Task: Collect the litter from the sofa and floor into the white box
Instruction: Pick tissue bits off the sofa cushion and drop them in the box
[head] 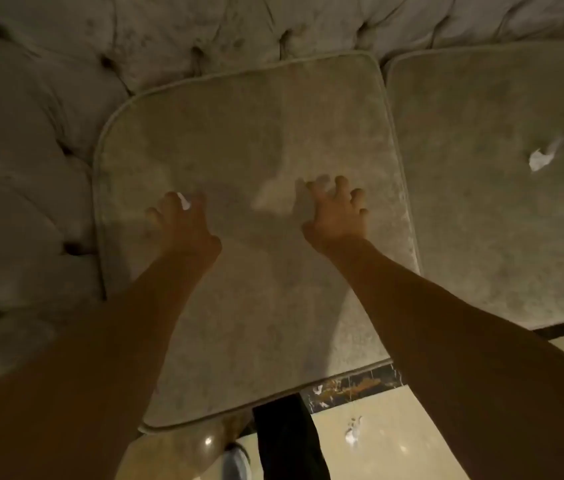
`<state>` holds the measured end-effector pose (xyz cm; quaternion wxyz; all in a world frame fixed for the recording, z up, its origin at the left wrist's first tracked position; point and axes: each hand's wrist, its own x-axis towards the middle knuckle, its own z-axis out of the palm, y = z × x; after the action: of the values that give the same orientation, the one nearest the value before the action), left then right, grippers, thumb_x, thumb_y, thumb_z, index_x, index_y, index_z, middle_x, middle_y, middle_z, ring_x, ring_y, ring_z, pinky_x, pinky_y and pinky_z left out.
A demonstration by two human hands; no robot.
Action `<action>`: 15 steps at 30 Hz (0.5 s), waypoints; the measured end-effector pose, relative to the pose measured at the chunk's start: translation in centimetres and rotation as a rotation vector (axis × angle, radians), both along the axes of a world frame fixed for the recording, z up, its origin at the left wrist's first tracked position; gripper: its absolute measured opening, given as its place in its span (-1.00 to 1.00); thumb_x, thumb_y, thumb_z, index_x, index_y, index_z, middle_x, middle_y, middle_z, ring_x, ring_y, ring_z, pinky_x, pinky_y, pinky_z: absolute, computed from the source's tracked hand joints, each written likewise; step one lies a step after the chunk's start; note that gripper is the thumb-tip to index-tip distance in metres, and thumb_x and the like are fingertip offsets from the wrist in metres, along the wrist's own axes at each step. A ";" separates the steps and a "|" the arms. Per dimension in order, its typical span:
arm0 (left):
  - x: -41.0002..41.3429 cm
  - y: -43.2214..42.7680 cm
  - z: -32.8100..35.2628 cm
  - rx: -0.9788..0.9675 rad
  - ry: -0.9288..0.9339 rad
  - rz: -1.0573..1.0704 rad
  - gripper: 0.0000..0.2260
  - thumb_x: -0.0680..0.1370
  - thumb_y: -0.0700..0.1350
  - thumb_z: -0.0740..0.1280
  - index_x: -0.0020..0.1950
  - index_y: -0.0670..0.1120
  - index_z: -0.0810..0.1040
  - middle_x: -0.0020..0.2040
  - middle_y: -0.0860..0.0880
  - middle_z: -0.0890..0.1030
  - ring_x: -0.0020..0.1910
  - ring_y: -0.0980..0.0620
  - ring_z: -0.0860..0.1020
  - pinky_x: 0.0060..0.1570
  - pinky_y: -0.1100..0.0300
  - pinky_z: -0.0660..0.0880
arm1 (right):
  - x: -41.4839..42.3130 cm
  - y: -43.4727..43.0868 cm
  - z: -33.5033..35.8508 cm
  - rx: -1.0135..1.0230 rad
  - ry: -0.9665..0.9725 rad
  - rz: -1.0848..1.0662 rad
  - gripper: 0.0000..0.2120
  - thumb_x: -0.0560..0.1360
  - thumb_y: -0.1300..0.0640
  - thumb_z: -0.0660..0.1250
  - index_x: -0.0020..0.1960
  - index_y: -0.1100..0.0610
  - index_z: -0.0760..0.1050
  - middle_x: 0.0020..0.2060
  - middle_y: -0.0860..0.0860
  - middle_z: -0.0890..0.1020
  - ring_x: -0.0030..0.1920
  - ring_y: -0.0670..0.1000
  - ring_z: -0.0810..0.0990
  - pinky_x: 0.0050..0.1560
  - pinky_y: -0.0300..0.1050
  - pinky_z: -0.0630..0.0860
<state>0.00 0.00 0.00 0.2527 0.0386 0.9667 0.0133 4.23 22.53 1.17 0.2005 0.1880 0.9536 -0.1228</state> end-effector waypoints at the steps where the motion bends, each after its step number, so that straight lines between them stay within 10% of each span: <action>1: -0.3 -0.2 -0.9 0.007 -0.059 0.012 -0.34 0.39 0.03 0.39 0.40 0.09 0.16 0.45 -0.18 0.14 0.38 -0.28 0.18 0.24 -0.12 0.26 | -0.3 0.1 -1.0 -0.050 -0.044 -0.035 -0.43 0.44 0.04 0.33 0.37 -0.19 0.18 0.37 0.11 0.21 0.28 0.29 0.25 0.17 0.23 0.39; 4: -0.5 -0.8 -3.2 0.100 -0.124 0.083 -0.35 0.41 -0.02 0.40 0.44 0.14 0.19 0.51 -0.19 0.01 0.44 -0.23 0.12 0.31 -0.05 0.22 | -0.2 -0.2 -3.5 -0.126 -0.171 -0.092 -0.47 0.44 0.14 0.33 0.35 -0.15 0.29 0.35 0.10 0.25 0.32 0.24 0.27 0.23 0.06 0.33; 10: 1.7 -1.4 -3.6 0.178 -0.231 -0.155 -0.78 0.46 -0.27 0.31 0.09 -0.25 0.57 0.15 -0.29 0.54 0.17 -0.26 0.46 0.20 0.01 0.34 | 2.9 -1.8 -2.8 -0.274 -0.248 -0.068 -0.66 0.42 0.36 0.24 0.14 0.11 0.53 0.18 0.17 0.53 0.20 0.21 0.51 0.20 0.06 0.49; 15: 7.5 -2.3 3.0 0.239 -0.318 -0.079 -0.73 0.41 -0.29 0.36 0.10 -0.18 0.54 0.12 -0.24 0.47 0.15 -0.20 0.45 0.13 0.07 0.39 | 8.1 -4.7 2.9 -0.278 -0.303 -0.091 -0.62 0.42 0.36 0.31 0.24 0.28 0.48 0.18 0.24 0.53 0.18 0.21 0.53 0.18 -0.03 0.50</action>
<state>7.48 -2.25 3.04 0.3960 0.1038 0.9039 0.1237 12.32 17.82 4.11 0.3599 0.2178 0.8769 -0.2325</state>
